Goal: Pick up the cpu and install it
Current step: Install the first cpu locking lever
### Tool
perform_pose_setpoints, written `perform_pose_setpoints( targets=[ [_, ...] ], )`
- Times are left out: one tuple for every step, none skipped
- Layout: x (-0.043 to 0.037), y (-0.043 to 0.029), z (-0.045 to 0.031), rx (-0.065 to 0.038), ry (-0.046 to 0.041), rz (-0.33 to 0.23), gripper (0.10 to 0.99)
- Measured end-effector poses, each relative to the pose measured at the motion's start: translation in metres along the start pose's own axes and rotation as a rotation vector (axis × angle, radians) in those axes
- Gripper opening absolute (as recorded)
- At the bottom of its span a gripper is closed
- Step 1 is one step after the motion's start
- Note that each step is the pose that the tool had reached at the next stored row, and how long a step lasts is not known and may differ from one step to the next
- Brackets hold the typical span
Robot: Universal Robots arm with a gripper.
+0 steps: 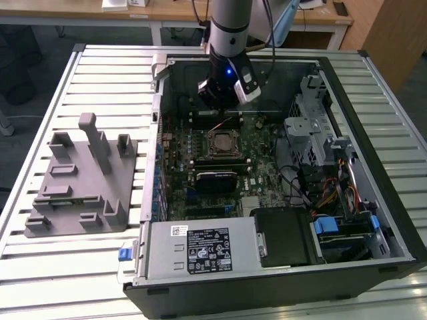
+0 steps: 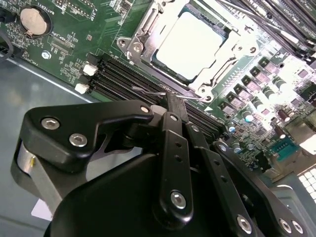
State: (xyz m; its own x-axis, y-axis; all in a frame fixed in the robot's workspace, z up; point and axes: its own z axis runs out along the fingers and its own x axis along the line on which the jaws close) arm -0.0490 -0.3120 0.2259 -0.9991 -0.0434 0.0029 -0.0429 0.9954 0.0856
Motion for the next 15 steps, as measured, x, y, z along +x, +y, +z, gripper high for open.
perform_pose_setpoints(
  targets=[
    [-0.0009, 0.0002, 0.0003, 0.0, 0.0001, 0.0, 0.106],
    [-0.0021, 0.0005, 0.0007, 0.0, 0.0001, 0.0, 0.106],
    [-0.0031, 0.0009, 0.001, 0.001, 0.0001, 0.0, 0.106],
    [-0.004, 0.0013, 0.0014, 0.0, 0.0001, 0.0, 0.106],
    [-0.0047, 0.0016, 0.0017, 0.001, 0.0001, 0.0, 0.106],
    [-0.0054, 0.0019, 0.0021, 0.0, 0.0, 0.0, 0.106],
    [-0.006, 0.0022, 0.0024, 0.0, 0.0, 0.0, 0.106],
    [-0.0066, 0.0023, 0.0028, 0.0, -0.0001, 0.0, 0.106],
    [-0.0072, 0.0025, 0.0031, 0.0, 0.0, 0.0, 0.106],
    [-0.0077, 0.0026, 0.0034, 0.0, 0.0, 0.0, 0.106],
    [-0.0082, 0.0027, 0.0038, 0.0, 0.0001, 0.0, 0.106],
    [-0.0087, 0.0029, 0.0042, 0.001, 0.0001, 0.0, 0.106],
    [-0.0092, 0.003, 0.0046, 0.001, 0.0002, 0.0, 0.106],
    [-0.0097, 0.0031, 0.0051, 0.001, 0.0001, 0.0, 0.106],
    [-0.0103, 0.0032, 0.0057, 0.001, 0.0001, 0.0, 0.106]
  ],
)
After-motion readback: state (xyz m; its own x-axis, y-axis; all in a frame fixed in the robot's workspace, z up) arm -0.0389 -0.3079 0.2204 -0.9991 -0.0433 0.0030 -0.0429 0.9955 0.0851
